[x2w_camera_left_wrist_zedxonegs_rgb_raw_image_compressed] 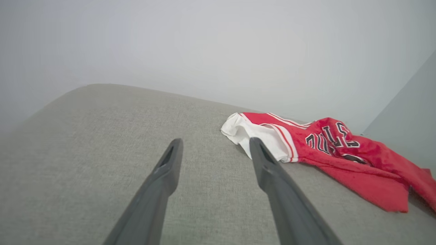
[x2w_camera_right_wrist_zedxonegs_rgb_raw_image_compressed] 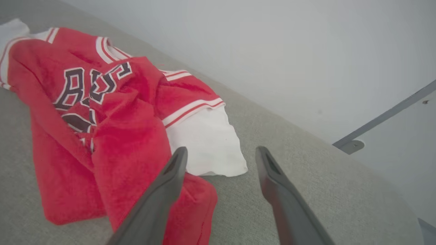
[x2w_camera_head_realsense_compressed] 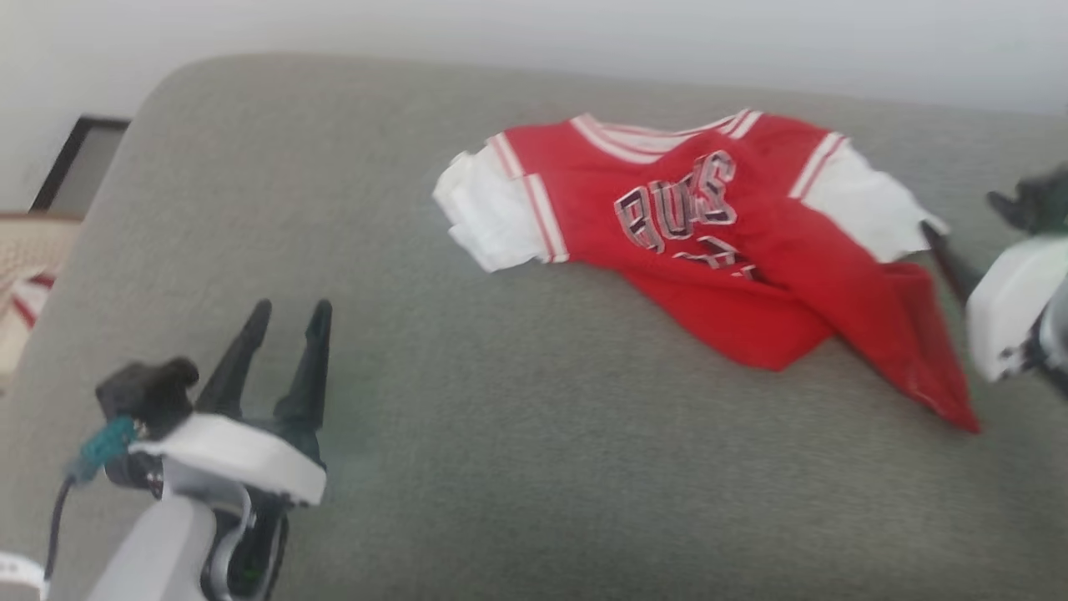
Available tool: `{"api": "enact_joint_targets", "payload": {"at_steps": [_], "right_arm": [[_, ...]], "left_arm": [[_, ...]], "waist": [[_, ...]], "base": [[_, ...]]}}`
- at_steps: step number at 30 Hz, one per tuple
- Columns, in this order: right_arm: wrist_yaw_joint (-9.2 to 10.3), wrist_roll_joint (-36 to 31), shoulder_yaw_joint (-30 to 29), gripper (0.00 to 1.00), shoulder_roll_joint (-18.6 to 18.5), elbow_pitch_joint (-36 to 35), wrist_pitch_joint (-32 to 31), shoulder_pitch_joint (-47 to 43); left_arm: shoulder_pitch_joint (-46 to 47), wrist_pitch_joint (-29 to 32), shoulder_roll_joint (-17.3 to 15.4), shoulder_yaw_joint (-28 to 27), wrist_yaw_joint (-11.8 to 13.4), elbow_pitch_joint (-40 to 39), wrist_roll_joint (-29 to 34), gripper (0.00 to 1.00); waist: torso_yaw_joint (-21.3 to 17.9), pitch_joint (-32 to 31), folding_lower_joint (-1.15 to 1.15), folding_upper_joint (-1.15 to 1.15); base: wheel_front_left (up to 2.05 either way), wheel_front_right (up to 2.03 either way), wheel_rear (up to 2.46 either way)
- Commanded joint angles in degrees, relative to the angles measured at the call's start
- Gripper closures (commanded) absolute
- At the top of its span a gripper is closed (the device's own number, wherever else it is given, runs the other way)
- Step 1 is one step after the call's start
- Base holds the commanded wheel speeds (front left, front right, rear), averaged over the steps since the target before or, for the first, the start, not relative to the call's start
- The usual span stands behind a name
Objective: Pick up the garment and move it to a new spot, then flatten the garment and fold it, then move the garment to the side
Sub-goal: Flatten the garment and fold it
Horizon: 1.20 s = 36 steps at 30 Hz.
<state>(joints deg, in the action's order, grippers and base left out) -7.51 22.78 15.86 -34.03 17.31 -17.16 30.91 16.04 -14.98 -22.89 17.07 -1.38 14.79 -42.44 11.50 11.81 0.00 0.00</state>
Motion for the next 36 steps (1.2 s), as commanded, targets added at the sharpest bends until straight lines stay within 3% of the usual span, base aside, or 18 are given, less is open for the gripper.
{"api": "enact_joint_targets", "payload": {"at_steps": [1,6,12,17,25,26,27,28,31,36], "right_arm": [[0.04,1.8,1.0,0.0,-1.4,0.5,-2.2,1.6],[0.04,9.6,5.7,0.0,-8.0,4.1,-13.1,10.2],[0.04,16.8,10.0,0.0,-13.1,7.1,-21.7,19.2],[0.04,18.0,12.9,0.0,-14.8,10.0,-24.7,25.5],[0.02,21.7,18.0,0.0,-14.9,12.3,-28.5,28.6],[0.01,22.1,18.8,0.18,-15.0,12.3,-28.8,28.9],[0.01,22.7,19.5,0.65,-15.0,12.3,-29.2,29.0],[0.01,23.0,20.1,1.0,-15.2,12.2,-29.1,29.2],[0.05,23.7,21.6,1.0,-15.9,12.2,-28.9,30.6],[0.08,24.5,23.4,1.0,-15.7,12.2,-28.9,33.9]], "left_arm": [[-0.5,-0.3,0.7,-1.2,-0.8,-1.2,1.6,0.0],[-3.5,-0.3,5.2,-6.3,-3.0,-5.0,9.0,0.0],[-1.9,-0.3,9.4,-7.9,-5.1,-6.6,13.8,0.0],[-0.3,-0.3,11.8,-8.5,-6.0,-6.9,15.5,0.0],[1.0,-0.3,12.2,-7.8,-6.1,-7.7,15.4,0.0],[1.2,-0.3,11.7,-7.6,-6.1,-8.0,15.3,0.0],[1.6,-0.3,11.5,-7.3,-6.1,-8.2,14.9,0.0],[2.3,-0.3,10.9,-6.9,-6.1,-8.4,14.8,0.0],[5.8,-0.3,8.2,-4.6,-6.1,-8.7,14.2,0.0],[18.7,1.8,0.0,4.3,-6.1,-7.3,11.8,0.0]], "waist": [[2.5,2.8,0.0,0.0],[5.7,7.3,0.0,0.0],[8.9,12.9,0.0,0.0],[10.4,16.3,0.0,0.0],[10.6,17.9,0.0,0.0],[10.5,18.0,0.0,0.0],[10.4,18.1,0.0,0.0],[10.3,18.2,0.0,0.0],[9.7,18.7,0.0,0.0],[8.5,20.4,0.0,0.0]], "base": [[0.0,0.0,0.0],[0.0,0.0,0.0],[0.0,0.0,0.0],[0.0,0.0,0.0],[0.0,0.0,0.0],[0.0,0.0,0.0],[0.0,0.0,0.0],[0.0,0.0,0.0],[0.0,0.0,0.0],[0.0,0.0,0.0]]}}
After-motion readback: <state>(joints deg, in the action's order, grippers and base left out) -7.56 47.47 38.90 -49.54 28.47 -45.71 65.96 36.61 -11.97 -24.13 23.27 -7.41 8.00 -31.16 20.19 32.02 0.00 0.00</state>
